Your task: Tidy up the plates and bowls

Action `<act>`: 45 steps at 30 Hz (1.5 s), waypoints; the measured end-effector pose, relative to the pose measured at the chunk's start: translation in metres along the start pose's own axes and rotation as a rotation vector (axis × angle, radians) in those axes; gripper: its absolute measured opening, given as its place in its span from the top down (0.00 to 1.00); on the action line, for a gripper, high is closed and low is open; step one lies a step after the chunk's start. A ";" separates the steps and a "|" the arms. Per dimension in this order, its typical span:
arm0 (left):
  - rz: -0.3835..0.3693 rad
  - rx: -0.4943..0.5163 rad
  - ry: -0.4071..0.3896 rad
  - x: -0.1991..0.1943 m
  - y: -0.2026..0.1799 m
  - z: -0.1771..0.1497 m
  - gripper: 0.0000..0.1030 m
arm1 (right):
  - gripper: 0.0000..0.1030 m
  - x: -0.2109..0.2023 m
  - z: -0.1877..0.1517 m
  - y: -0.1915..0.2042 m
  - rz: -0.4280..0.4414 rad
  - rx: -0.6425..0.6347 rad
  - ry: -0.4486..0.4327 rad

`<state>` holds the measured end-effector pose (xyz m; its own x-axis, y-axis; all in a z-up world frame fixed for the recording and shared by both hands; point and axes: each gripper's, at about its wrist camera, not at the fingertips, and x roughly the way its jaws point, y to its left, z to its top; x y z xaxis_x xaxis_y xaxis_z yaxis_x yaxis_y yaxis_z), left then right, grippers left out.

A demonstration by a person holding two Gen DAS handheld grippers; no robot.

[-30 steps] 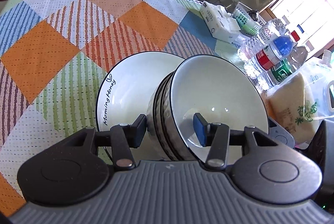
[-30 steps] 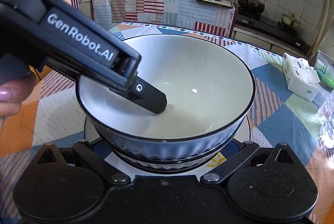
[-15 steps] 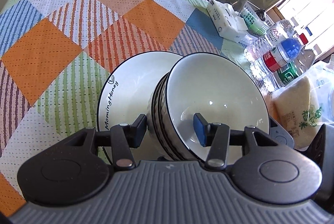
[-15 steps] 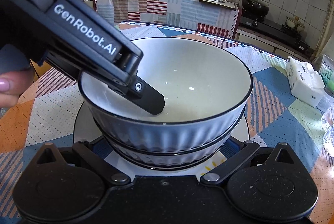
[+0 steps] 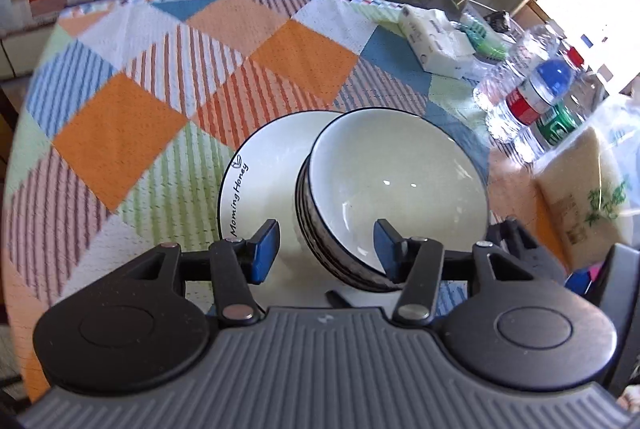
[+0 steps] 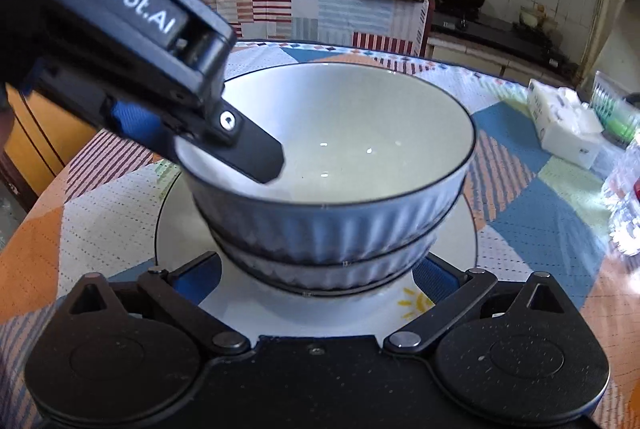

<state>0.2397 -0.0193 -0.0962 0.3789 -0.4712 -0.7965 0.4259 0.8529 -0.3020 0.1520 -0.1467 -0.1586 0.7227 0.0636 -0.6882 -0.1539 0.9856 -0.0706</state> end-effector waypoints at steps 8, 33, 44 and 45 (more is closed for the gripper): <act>0.085 -0.006 -0.043 -0.044 -0.025 -0.017 0.45 | 0.02 -0.053 -0.004 -0.014 -0.033 0.075 -0.114; 0.333 -0.070 -0.200 -0.163 -0.092 -0.067 0.10 | 0.00 -0.163 0.008 -0.042 -0.129 0.126 -0.050; 0.453 0.004 -0.187 -0.176 -0.113 -0.088 0.08 | 0.00 -0.210 -0.003 -0.045 -0.175 0.182 0.024; 0.460 0.012 -0.190 -0.176 -0.114 -0.088 0.08 | 0.00 -0.214 -0.002 -0.044 -0.172 0.184 0.010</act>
<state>0.0525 -0.0141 0.0323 0.6723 -0.0802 -0.7359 0.1886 0.9799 0.0655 0.0028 -0.2043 -0.0103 0.7208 -0.1080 -0.6847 0.0967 0.9938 -0.0549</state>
